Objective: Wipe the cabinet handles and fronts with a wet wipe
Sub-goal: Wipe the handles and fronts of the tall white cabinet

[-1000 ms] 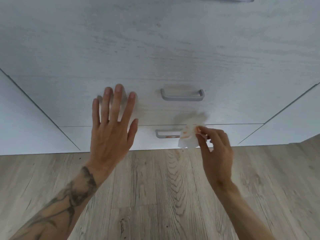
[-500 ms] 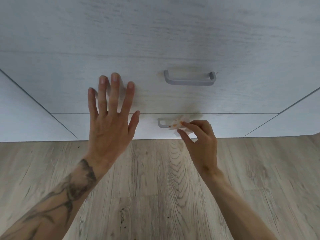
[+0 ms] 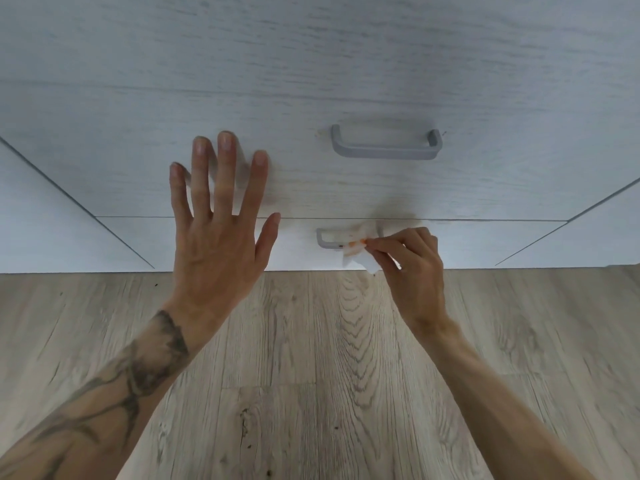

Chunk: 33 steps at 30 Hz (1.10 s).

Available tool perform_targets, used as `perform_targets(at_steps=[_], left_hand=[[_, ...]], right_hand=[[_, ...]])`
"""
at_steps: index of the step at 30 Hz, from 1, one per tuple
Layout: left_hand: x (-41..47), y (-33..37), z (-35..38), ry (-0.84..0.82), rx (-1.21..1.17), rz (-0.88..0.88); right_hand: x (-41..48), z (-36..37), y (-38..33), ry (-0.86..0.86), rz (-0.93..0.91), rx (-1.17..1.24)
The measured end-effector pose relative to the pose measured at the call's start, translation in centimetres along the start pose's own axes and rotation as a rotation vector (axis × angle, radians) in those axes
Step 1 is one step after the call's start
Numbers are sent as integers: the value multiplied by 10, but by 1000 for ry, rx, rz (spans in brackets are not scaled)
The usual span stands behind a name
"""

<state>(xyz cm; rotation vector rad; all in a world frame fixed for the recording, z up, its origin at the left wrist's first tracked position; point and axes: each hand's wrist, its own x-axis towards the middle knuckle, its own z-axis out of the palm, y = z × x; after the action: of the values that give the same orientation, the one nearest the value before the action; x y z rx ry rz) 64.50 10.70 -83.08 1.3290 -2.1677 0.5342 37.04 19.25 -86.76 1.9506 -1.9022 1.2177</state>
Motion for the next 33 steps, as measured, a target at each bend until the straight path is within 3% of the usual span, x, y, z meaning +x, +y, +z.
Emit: perform_targets(at_steps=[7, 13, 33], left_hand=[[-1, 2, 1, -2, 35, -4], [-1, 2, 4, -6, 70, -14], [1, 3, 18, 76, 54, -20]], right_hand=[[5, 11, -11, -56, -106, 32], [-1, 13, -16, 12, 12, 46], [3, 30, -38, 10, -11, 43]])
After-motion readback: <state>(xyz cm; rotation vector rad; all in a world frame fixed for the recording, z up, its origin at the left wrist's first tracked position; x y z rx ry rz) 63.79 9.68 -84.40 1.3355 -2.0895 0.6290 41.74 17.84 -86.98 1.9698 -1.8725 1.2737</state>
